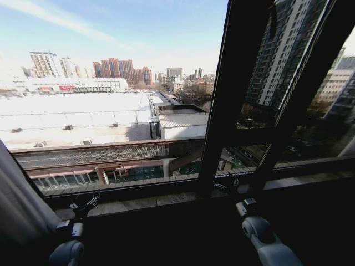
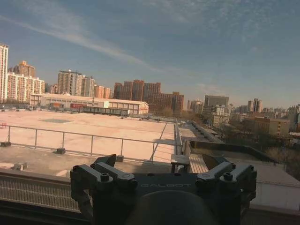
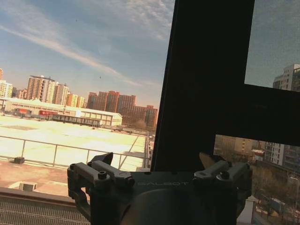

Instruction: Open the curtains by pulling them apart, changing their state from closed to fully open.

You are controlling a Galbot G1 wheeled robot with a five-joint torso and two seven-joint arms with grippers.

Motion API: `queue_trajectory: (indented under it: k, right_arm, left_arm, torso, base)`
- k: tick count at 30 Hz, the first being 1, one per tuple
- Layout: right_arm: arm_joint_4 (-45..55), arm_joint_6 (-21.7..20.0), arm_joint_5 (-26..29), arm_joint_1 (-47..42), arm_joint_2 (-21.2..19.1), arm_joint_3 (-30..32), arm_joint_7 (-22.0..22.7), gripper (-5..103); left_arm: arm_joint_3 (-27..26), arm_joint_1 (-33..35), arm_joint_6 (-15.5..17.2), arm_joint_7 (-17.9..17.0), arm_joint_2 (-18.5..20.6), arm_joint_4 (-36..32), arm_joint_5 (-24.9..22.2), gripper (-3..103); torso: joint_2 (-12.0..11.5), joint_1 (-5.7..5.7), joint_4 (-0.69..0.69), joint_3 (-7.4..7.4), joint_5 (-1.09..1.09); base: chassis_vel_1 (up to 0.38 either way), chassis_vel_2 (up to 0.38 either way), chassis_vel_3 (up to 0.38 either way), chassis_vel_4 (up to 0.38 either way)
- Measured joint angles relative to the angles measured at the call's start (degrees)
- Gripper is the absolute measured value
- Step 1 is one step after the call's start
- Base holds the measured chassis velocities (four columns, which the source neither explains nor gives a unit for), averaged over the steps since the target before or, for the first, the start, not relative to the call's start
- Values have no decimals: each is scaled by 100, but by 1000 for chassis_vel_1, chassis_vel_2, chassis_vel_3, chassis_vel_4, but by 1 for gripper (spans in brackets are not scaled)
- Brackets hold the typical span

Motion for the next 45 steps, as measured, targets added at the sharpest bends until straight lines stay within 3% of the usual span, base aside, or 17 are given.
queue_trajectory:
  k: [11, 45]
  right_arm:
    - [0, 0, 0, 0, 0, 0, 0, 100]
    - [0, 0, 0, 0, 0, 0, 0, 100]
  left_arm:
    - [-220, 139, -199, 755, 104, 66, -16, 100]
    - [-339, 195, -240, 763, 85, 131, -27, 100]
  torso:
    - [0, 0, 0, 0, 0]
    - [0, 0, 0, 0, 0]
  base:
    - [0, 0, 0, 0]
    - [0, 0, 0, 0]
